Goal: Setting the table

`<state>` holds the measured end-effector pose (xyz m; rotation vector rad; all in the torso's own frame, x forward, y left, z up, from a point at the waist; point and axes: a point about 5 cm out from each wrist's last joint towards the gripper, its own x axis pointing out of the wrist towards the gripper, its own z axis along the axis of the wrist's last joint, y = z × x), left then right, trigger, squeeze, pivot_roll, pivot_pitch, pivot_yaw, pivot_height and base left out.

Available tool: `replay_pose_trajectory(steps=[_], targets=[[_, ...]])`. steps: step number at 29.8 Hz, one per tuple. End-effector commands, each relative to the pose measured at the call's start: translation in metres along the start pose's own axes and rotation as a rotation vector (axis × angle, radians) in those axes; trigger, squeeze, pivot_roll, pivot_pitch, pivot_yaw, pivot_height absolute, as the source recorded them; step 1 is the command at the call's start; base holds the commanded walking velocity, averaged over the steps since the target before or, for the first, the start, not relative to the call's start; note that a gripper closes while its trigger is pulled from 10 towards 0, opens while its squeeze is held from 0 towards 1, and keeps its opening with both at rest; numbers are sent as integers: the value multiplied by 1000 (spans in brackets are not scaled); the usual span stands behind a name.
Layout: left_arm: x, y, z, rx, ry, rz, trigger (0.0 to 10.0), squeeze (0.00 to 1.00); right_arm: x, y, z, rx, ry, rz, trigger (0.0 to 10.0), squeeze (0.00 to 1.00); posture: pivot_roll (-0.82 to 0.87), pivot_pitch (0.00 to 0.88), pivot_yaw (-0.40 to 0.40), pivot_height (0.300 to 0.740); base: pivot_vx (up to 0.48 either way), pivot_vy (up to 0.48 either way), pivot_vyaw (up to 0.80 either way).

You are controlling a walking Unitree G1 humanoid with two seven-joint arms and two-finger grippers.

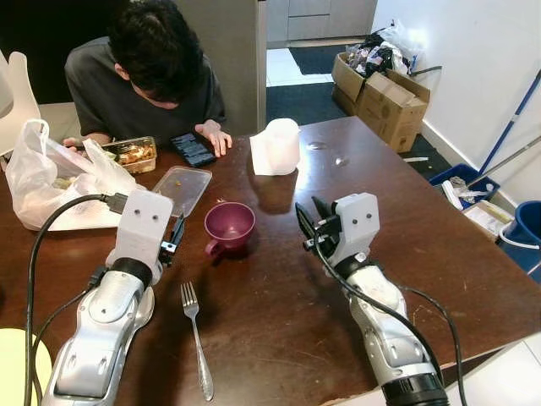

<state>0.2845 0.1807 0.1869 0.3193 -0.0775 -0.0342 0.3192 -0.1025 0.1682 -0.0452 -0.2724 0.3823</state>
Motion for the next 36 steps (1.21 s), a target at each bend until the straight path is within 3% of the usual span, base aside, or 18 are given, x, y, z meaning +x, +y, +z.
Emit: replay_pose_trajectory(steps=[1, 14, 16, 20, 22, 27, 29, 30, 31, 36], targets=[[-1, 3, 0, 12, -6, 11, 10000, 0, -2, 3, -3, -1, 18, 1, 10000, 0, 161, 0, 109, 740, 0, 0, 0], [4, -3, 9, 17, -42, 8, 10000, 0, 2, 3, -6, 22, 51, 55, 10000, 0, 122, 0, 91, 740, 0, 0, 0], [2, 3, 2, 66, -12, -2, 10000, 0, 7, 8, -4, 33, 50, 86, 10000, 0, 121, 0, 98, 740, 0, 0, 0], [2, 9, -1, 78, 3, 6, 10000, 0, 8, 11, -3, 37, 49, 94, 10000, 0, 118, 5, 97, 740, 0, 0, 0], [3, 21, -3, 67, 24, 30, 10000, 0, 7, 14, -4, 39, 55, 114, 10000, 0, 118, 15, 91, 740, 0, 0, 0], [-4, 32, -8, 101, 96, -117, 10000, 0, -1, 15, -9, 38, 81, 140, 10000, 0, 126, 20, 90, 740, 0, 0, 0], [-17, 36, -12, 142, 138, -241, 10000, 0, -3, 11, -9, 39, 87, 139, 10000, 0, 136, 32, 82, 740, 0, 0, 0], [-17, 36, -12, 142, 138, -241, 10000, 0, -3, 11, -9, 39, 87, 139, 10000, 0, 136, 32, 82, 740, 0, 0, 0], [-33, 41, -19, 159, 203, -346, 10000, 0, -5, 6, -11, 39, 97, 138, 10000, 0, 146, 35, 74, 740, 0, 0, 0], [-46, 42, -33, 211, 281, -419, 10000, 0, -7, 4, -15, 37, 123, 167, 10000, 0, 135, 21, 62, 740, 0, 0, 0]])
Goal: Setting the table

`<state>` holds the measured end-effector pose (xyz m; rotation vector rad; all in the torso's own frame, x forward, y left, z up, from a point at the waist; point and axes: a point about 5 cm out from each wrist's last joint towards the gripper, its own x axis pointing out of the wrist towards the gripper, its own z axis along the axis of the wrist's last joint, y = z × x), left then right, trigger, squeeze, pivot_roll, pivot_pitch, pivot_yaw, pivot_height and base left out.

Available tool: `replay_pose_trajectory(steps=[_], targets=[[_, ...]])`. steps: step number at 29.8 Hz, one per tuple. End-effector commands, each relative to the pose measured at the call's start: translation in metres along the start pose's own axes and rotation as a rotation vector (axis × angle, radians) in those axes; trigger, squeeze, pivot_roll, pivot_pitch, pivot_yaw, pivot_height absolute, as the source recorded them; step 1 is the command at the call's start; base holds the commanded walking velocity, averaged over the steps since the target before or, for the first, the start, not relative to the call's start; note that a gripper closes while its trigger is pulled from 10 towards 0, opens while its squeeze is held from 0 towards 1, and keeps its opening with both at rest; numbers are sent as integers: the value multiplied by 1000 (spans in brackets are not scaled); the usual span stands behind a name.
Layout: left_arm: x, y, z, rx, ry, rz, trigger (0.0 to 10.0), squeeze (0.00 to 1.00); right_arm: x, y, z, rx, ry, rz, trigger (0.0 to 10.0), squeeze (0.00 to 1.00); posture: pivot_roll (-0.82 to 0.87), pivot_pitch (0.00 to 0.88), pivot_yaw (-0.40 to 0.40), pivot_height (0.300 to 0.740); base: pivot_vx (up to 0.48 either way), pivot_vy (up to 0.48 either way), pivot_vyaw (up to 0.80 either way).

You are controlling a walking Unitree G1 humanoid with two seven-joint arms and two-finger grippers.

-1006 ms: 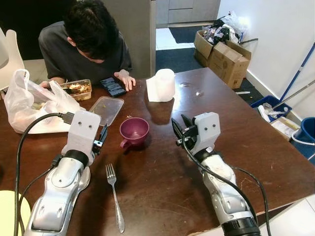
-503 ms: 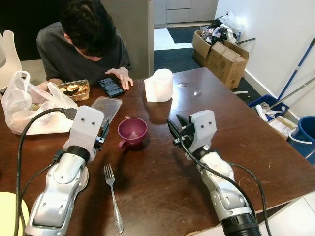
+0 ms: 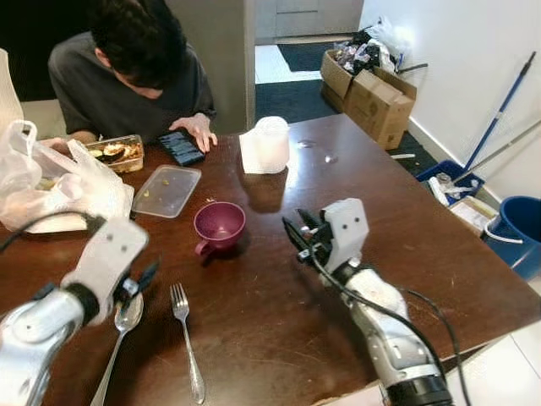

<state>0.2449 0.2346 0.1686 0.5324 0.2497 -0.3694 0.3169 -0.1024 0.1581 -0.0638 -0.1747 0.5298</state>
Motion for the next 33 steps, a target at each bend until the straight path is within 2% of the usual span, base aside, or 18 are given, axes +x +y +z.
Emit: replay_pose_trajectory(steps=[1, 4, 5, 6, 9, 12, 13, 14, 15, 16, 18, 21, 22, 23, 27, 30, 31, 33], targets=[[-1, -6, -5, 31, 35, -51, 10000, 0, -1, 3, -6, 18, 35, 32, 10000, 0, 132, 25, 60, 740, 0, 0, 0], [10, -15, -11, 55, 61, -59, 10000, 0, -2, 2, -5, 8, 39, 49, 10000, 0, 107, 24, 53, 740, 0, 0, 0], [17, -17, -8, 48, 33, -32, 10000, 0, -3, 2, -5, 10, 39, 44, 10000, 0, 105, 28, 44, 740, 0, 0, 0], [17, -17, -8, 48, 33, -32, 10000, 0, -3, 2, -5, 10, 39, 44, 10000, 0, 105, 28, 44, 740, 0, 0, 0], [35, -21, 9, 3, -47, 21, 10000, 0, -5, 3, -1, 39, 23, 41, 10000, 0, 106, 22, 48, 740, 0, 0, 0], [55, -27, 25, 2, -111, 24, 10000, 0, -8, 6, -8, 25, 42, 43, 10000, 0, 88, 29, 51, 740, 0, 0, 0], [61, -28, 27, 12, -115, 16, 10000, 0, -8, 6, -9, 20, 46, 37, 10000, 0, 89, 31, 50, 740, 0, 0, 0], [65, -28, 27, 58, -113, 8, 10000, 0, -9, 7, -9, 21, 47, 35, 10000, 0, 91, 35, 58, 740, 0, 0, 0], [65, -28, 27, 58, -113, 8, 10000, 0, -9, 7, -9, 21, 47, 35, 10000, 0, 91, 35, 58, 740, 0, 0, 0], [69, -25, 27, 106, -110, -2, 10000, 0, -9, 9, -10, 22, 47, 36, 10000, 0, 98, 40, 65, 740, 0, 0, 0], [74, -22, 28, 129, -109, -6, 10000, 0, -9, 10, -14, 27, 52, 31, 10000, 0, 102, 51, 99, 740, 0, 0, 0], [78, -18, 31, 146, -112, -5, 10000, 16, -10, 10, -13, 32, 49, 25, 10000, 0, 110, 67, 94, 740, 0, 0, 0], [82, -16, 32, 154, -111, -2, 10000, 451, -9, 10, -12, 36, 43, 23, 10000, 0, 108, 58, 96, 740, 0, 0, 0], [87, -14, 32, 145, -109, 0, 10000, 1000, -9, 10, -11, 39, 37, 24, 10000, 0, 107, 45, 105, 740, 0, 0, 0], [99, -10, 33, 107, -111, 7, 10000, 1000, -8, 10, -10, 35, 29, 25, 10000, 0, 96, 47, 113, 740, 0, 0, 0], [107, -11, 27, 23, -71, -55, 10000, 1000, -6, 12, -7, 49, 12, 15, 10000, 0, 100, 44, 115, 740, 0, 0, 0], [108, -12, 25, 2, -60, -77, 10000, 0, -6, 13, -7, 53, 10, 17, 10000, 0, 103, 47, 110, 740, 0, 0, 0], [109, -11, 23, -9, -53, -96, 10000, 0, -5, 14, -7, 55, 10, 18, 10000, 0, 102, 47, 109, 740, 0, 0, 0]])
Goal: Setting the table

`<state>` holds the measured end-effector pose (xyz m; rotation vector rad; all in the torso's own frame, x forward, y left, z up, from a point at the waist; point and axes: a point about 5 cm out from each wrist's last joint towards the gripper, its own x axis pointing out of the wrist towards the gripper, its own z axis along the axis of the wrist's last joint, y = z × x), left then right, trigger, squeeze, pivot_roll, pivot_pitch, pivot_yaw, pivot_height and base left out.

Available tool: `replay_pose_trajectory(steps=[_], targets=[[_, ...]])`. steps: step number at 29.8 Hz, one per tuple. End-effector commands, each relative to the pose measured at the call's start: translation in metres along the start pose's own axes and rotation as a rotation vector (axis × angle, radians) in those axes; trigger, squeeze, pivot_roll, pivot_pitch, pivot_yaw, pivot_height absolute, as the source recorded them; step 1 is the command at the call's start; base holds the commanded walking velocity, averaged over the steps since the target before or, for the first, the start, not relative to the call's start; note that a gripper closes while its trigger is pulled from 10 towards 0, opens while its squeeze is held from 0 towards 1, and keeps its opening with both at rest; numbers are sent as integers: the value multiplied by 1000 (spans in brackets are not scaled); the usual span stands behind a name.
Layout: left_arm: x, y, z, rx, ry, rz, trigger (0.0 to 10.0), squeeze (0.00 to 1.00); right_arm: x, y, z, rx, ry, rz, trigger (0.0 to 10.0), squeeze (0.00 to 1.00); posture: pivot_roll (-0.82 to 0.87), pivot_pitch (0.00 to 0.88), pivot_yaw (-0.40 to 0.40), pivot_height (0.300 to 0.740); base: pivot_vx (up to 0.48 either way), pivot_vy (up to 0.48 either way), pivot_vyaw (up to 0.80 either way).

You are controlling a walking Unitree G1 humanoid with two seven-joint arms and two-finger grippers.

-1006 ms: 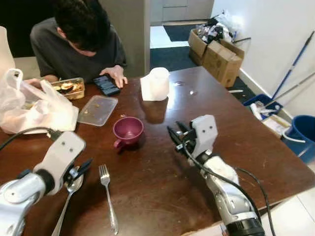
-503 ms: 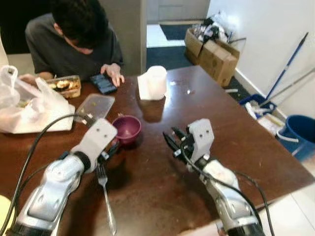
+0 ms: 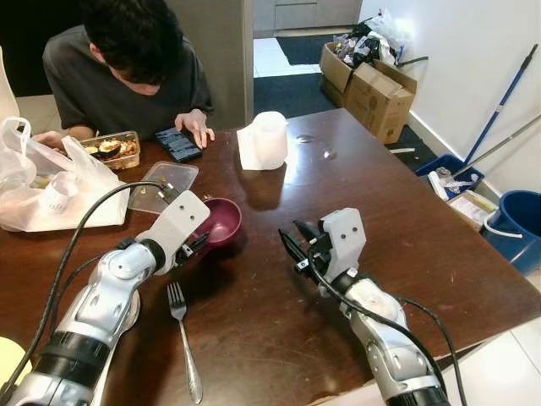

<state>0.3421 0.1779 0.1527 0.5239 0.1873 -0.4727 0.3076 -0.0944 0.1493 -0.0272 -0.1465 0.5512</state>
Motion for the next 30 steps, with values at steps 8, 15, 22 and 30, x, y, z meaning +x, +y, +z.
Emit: replay_pose_trajectory(steps=[8, 15, 22, 30], targets=[[2, 18, -8, -126, 21, -4, 10000, 0, 4, 5, 4, 0, -8, 27, 10000, 0, 73, 86, 112, 740, 0, 0, 0], [17, -4, -9, -45, 47, -93, 10000, 0, 6, 1, 5, -15, -8, 19, 10000, 0, 64, 70, 109, 740, 0, 0, 0], [22, -56, -6, 32, 7, -264, 10000, 0, 9, 1, 7, -21, -9, 29, 10000, 0, 49, 68, 114, 740, 0, 0, 0], [0, -68, 1, 201, -53, -453, 10000, 0, -2, -4, 5, -25, 1, 4, 10000, 0, 30, 57, 124, 740, 0, 0, 0]])
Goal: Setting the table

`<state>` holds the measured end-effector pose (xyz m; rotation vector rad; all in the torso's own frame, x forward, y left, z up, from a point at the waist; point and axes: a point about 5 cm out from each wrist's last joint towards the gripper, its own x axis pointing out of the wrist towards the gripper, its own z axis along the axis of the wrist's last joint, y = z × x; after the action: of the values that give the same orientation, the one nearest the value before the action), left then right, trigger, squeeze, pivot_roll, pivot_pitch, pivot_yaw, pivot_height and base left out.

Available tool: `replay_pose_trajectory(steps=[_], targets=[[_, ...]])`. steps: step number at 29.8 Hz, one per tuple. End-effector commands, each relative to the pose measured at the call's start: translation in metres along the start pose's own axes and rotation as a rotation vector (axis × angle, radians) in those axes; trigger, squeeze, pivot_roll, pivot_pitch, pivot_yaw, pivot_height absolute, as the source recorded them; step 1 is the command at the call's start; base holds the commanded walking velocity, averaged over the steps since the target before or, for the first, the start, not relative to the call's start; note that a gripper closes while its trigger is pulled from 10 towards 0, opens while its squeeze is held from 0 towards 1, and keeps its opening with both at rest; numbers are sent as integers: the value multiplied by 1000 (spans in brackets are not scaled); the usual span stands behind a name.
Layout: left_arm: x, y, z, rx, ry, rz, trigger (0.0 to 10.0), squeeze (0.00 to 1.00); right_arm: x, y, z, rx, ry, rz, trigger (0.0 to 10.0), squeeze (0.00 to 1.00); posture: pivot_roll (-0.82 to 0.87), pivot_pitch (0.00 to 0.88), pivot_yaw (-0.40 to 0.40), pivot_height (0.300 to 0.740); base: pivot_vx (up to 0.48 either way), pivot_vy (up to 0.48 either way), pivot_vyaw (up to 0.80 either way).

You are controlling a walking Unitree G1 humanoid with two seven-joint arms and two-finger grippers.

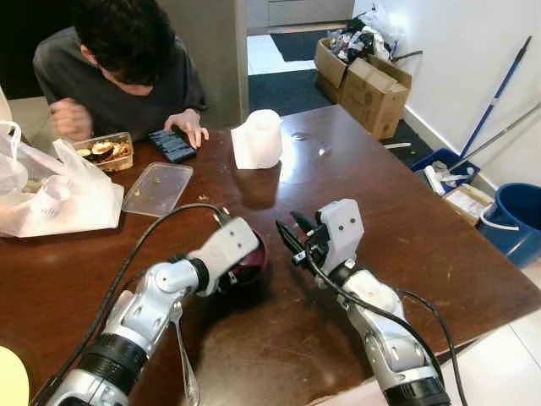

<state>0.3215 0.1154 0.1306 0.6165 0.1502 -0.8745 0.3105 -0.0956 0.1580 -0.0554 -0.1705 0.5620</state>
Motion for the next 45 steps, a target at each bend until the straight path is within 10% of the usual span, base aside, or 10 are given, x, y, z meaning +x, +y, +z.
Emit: replay_pose_trajectory(steps=[1, 11, 31, 45], targets=[[-12, -7, -10, 35, 49, -92, 10000, 0, -5, -1, -3, 7, 16, -9, 10000, 0, 30, 57, 124, 740, 0, 0, 0], [-51, 18, 5, 224, 77, -145, 10000, 0, -5, -1, -5, 20, 15, -17, 10000, 0, 53, 47, 126, 740, 0, 0, 0], [-27, 7, 45, 90, -100, -120, 10000, 0, -7, -5, -3, 14, 12, -36, 10000, 0, 31, 49, 132, 740, 0, 0, 0], [-60, 73, 51, -56, -140, 279, 10000, 0, -7, 5, 6, 126, -5, 58, 10000, 0, 27, 43, 131, 740, 0, 0, 0]])
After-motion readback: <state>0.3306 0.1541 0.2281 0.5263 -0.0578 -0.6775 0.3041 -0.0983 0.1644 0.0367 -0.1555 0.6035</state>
